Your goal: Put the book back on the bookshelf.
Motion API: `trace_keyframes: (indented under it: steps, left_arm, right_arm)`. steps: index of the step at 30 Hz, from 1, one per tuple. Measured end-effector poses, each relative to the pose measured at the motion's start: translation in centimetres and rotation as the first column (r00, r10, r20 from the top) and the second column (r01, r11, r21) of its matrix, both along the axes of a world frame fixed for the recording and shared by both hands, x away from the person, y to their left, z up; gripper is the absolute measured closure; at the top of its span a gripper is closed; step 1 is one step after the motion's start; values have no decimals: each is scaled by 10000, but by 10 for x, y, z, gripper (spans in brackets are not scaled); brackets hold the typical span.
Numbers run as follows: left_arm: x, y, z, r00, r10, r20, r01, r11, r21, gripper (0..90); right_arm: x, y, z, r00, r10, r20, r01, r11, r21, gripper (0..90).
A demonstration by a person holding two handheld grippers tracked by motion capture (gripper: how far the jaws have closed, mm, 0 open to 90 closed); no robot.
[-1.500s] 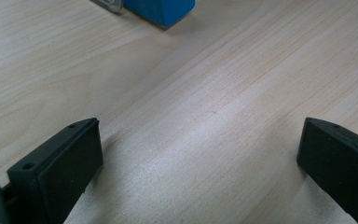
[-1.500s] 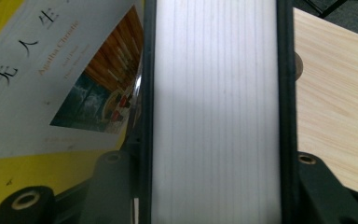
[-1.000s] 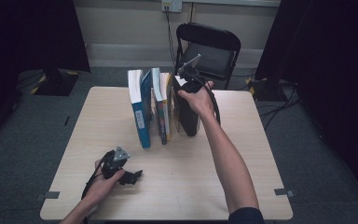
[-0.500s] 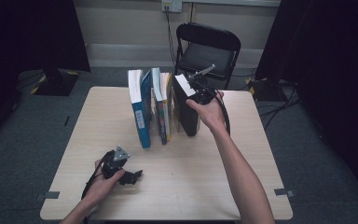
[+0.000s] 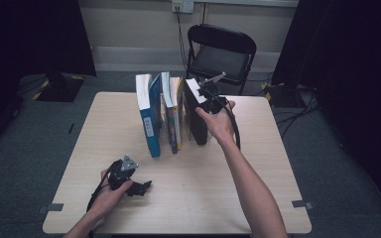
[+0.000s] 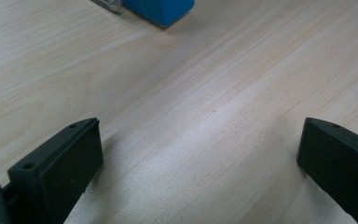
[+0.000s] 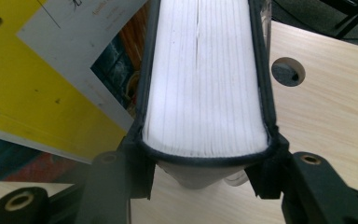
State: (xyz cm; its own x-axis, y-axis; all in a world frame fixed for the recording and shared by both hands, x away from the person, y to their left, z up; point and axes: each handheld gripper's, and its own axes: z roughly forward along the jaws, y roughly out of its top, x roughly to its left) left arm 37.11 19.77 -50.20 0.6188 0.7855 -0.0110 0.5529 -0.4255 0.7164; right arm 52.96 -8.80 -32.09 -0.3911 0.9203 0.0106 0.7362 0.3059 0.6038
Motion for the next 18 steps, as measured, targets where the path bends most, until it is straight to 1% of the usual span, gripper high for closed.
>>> trace_keyframes:
  steps: [3, 5, 8, 9, 11, 12, 14, 17, 18]
  left_arm:
    - [0, 0, 0, 10000, 2, 10, -2, 10000, -22, 0]
    - [0, 0, 0, 10000, 2, 15, -2, 10000, -23, 0]
    - [0, 0, 0, 10000, -4, 9, 4, 10000, -24, 0]
    - [0, 0, 0, 10000, 2, 15, -2, 10000, -22, 0]
    - [0, 0, 0, 10000, -6, -1, 6, 10000, -10, 0]
    - [0, 0, 0, 10000, -10, -7, 10, 10000, -7, 0]
    - [0, 0, 0, 10000, -4, 10, 4, 10000, -19, 0]
    - [0, 0, 0, 10000, 3, -8, -3, 10000, -40, 0]
    - [0, 0, 0, 10000, 3, 3, -3, 10000, -40, 0]
  right_arm:
    - [-3, 6, -1, 9995, -294, -58, 296, 9993, 237, 498]
    - [-4, 8, -2, 9994, -353, -38, 355, 9984, 434, 485]
    - [-5, 9, -4, 9996, -271, 79, 266, 9976, 633, 466]
    - [-5, 9, -5, 9997, -217, 115, 208, 9971, 733, 453]
    - [-4, 6, -8, 9999, 79, 73, -87, 9936, 1123, 412]
    - [-5, 5, -9, 9998, 173, 99, -184, 9929, 1176, 391]
    - [-6, 4, -11, 9986, 452, 289, -483, 9918, 1185, 347]
    - [-10, 4, -14, 9954, 778, 556, -836, 9903, 1106, 313]
    - [-11, 4, -14, 9949, 816, 597, -877, 9904, 1073, 319]
